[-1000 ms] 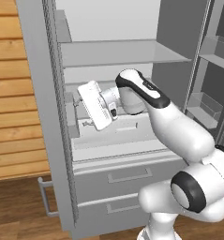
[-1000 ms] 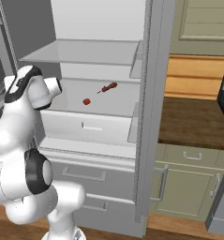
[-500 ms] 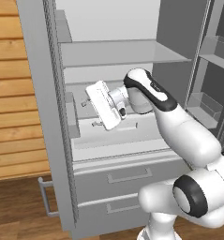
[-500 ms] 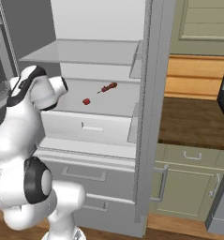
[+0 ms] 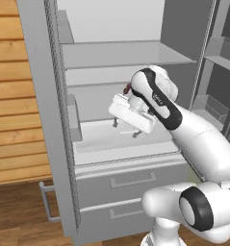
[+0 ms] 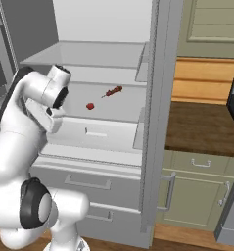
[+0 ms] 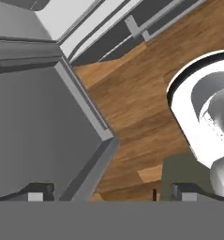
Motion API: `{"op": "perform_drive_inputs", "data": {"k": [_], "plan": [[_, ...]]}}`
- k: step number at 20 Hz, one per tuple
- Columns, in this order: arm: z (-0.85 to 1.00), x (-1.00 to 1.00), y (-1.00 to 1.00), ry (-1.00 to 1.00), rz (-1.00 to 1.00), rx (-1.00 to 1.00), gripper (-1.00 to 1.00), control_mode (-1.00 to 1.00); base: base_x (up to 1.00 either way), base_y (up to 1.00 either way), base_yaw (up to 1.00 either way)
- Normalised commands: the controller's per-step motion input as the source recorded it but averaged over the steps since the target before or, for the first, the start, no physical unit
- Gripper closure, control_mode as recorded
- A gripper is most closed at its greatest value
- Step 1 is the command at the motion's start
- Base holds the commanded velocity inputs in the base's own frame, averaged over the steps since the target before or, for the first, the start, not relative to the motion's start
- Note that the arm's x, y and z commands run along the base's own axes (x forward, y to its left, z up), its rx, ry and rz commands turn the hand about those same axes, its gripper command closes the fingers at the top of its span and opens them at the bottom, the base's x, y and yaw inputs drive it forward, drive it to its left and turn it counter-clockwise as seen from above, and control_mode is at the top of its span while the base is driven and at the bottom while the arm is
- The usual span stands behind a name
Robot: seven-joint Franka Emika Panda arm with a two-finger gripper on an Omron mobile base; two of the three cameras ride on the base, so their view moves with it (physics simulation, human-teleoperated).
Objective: Take the strawberry from the fridge and place it on top of the pancake, located on the dining counter.
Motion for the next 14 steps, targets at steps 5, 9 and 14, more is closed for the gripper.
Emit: {"op": "perform_drive_inputs", "data": {"k": [5, 9, 14], "plan": [[-0.59, -0.07, -1.0, 0.0, 0.33, -0.72, -1.0, -1.0, 0.0, 0.0, 0.0], [-0.57, -0.84, -0.94, -0.19, 0.38, -0.26, -1.0, -1.0, 0.0, 0.0, 0.0], [-0.11, -0.53, -0.72, -0.45, 0.28, 0.0, -1.0, -1.0, 0.0, 0.0, 0.0]]}}
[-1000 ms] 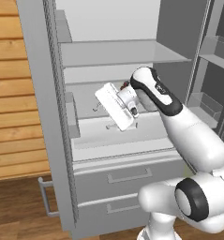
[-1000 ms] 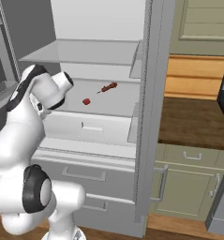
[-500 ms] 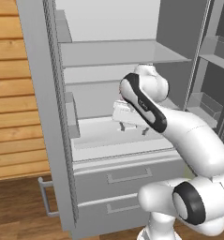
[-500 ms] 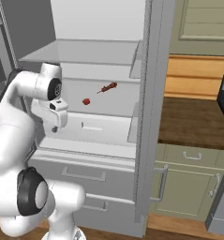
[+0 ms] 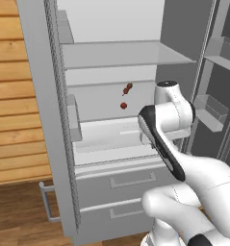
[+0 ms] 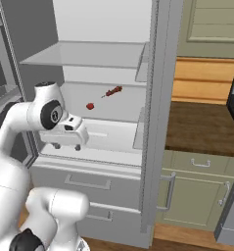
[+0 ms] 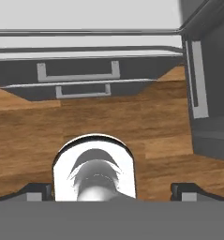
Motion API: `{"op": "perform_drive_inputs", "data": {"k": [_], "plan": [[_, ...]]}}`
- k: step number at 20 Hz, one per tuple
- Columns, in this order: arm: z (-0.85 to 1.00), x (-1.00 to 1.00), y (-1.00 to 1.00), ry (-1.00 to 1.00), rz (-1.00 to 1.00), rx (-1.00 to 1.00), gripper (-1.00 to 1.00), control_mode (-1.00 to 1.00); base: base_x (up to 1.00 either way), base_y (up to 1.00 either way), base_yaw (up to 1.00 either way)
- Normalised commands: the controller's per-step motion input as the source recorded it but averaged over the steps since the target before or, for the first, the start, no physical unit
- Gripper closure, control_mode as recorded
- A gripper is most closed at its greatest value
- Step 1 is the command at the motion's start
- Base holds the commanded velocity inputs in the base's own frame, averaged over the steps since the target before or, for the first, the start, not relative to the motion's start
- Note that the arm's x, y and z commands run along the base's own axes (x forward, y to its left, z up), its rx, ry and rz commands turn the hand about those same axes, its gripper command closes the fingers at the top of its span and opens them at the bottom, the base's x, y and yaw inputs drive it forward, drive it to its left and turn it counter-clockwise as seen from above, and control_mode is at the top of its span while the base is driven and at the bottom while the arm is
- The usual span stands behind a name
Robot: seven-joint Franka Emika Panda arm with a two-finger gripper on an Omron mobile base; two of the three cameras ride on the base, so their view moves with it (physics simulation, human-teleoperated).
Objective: Take the strawberry from the fridge and place it on top of the pancake, located on the dining counter.
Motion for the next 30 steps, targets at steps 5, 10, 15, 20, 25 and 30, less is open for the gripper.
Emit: {"op": "perform_drive_inputs", "data": {"k": [5, 10, 15, 20, 25, 30], "plan": [[-0.14, 0.05, -0.07, -0.03, 0.0, 0.13, -1.0, -1.0, 0.0, 0.0, 0.0], [-0.43, 0.0, 0.0, 0.02, -0.01, 0.13, -1.0, -1.0, 0.0, 0.0, 0.0], [-0.29, 0.0, 0.01, 0.0, 0.01, 0.07, -1.0, -1.0, 0.0, 0.0, 0.0], [-0.2, 0.0, 0.0, 0.0, 0.0, -0.01, -1.0, -1.0, 0.0, 0.0, 0.0], [0.0, 0.0, 0.0, 0.0, 0.0, 0.0, -1.0, -1.0, 0.0, 0.0, 0.0], [0.0, 0.0, 0.0, 0.0, 0.0, 0.0, -1.0, -1.0, 0.0, 0.0, 0.0]]}}
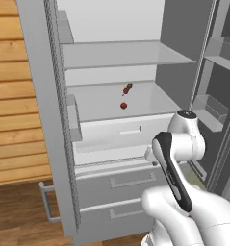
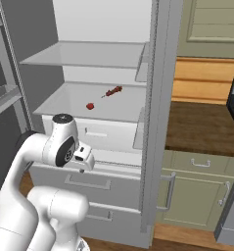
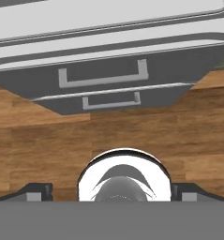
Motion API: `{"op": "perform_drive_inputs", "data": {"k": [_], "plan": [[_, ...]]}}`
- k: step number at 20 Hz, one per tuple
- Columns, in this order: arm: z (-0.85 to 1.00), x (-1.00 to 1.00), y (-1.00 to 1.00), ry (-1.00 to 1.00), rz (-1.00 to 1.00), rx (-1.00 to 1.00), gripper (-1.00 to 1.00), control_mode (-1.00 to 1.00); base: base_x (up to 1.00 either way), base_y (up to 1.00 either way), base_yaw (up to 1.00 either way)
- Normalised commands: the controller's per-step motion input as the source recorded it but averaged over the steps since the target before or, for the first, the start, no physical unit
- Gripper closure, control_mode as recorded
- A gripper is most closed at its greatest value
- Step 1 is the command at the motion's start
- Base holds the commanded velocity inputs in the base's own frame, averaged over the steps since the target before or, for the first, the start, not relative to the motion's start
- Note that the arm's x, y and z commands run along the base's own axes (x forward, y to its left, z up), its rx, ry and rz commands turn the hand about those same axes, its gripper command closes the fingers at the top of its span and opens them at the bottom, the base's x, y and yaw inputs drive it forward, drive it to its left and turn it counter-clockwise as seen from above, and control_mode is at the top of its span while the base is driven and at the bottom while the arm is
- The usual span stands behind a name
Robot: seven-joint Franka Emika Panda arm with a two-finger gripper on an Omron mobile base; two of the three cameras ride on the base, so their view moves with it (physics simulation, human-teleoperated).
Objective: Take the strawberry from the fridge and place it on top of the pancake, located on the dining counter.
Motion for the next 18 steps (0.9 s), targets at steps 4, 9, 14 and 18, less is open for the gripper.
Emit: {"op": "perform_drive_inputs", "data": {"k": [4, 9, 14, 18], "plan": [[0.0, 0.0, 0.0, 0.0, 0.0, 0.0, -1.0, 1.0, 0.32, 0.18, -0.02], [0.0, 0.0, 0.0, 0.0, 0.0, 0.0, -1.0, 1.0, 0.61, 0.3, 0.0], [0.0, 0.0, 0.0, 0.0, 0.0, 0.0, -1.0, 1.0, 0.57, 0.3, 0.0], [0.0, 0.0, 0.0, 0.0, 0.0, 0.0, -1.0, 1.0, 0.47, 0.03, 0.0]]}}
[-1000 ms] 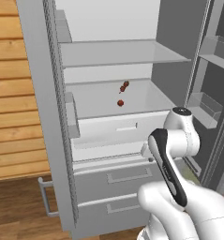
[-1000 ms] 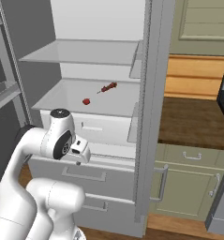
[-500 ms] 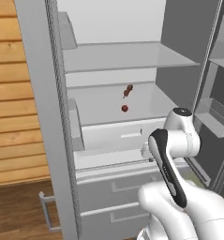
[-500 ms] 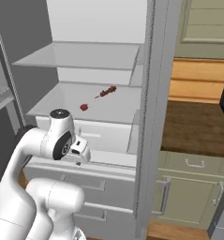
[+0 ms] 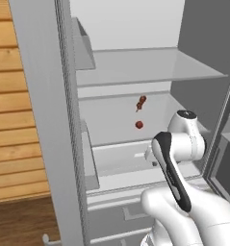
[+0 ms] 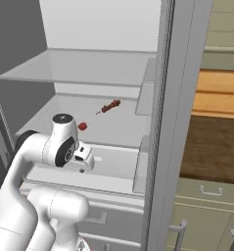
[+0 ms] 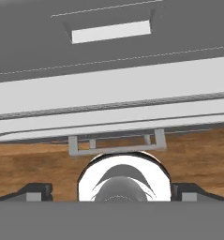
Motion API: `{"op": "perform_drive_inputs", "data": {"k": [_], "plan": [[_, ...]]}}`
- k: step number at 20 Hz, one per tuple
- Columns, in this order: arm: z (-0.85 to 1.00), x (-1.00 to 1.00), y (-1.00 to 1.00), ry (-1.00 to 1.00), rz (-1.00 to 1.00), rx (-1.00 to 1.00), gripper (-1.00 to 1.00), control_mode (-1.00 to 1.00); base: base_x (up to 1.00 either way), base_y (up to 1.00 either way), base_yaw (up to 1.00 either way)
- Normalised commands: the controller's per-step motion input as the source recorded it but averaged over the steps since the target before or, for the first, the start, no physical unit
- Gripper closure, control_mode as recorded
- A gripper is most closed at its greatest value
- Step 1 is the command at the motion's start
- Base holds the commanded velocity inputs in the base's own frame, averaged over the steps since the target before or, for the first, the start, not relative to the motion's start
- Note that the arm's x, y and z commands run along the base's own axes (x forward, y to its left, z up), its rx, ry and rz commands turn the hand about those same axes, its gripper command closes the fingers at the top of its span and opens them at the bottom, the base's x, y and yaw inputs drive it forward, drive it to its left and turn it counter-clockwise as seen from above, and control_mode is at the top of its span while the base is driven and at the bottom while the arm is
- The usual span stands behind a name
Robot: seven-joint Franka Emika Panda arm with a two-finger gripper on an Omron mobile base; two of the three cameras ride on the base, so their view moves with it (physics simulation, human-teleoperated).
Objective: Take the strawberry from the fridge and place it on top of the pancake, located on the dining counter.
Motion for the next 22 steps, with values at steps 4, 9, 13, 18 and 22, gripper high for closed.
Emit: {"op": "perform_drive_inputs", "data": {"k": [4, 9, 13, 18, 22], "plan": [[0.0, 0.0, 0.0, 0.0, 0.0, 0.0, -1.0, 1.0, 0.36, 0.0, 0.0], [0.0, 0.0, 0.0, 0.0, 0.0, 0.0, -1.0, 1.0, 0.12, 0.0, 0.0], [0.0, 0.0, 0.0, 0.0, 0.0, 0.0, -1.0, 1.0, 0.0, 0.0, 0.0], [0.16, 0.19, 0.04, -0.41, 0.01, -0.09, -1.0, -1.0, 0.0, 0.0, 0.0], [0.3, 0.39, 0.22, -0.67, 0.08, -0.14, -1.0, -1.0, 0.0, 0.0, 0.0]]}}
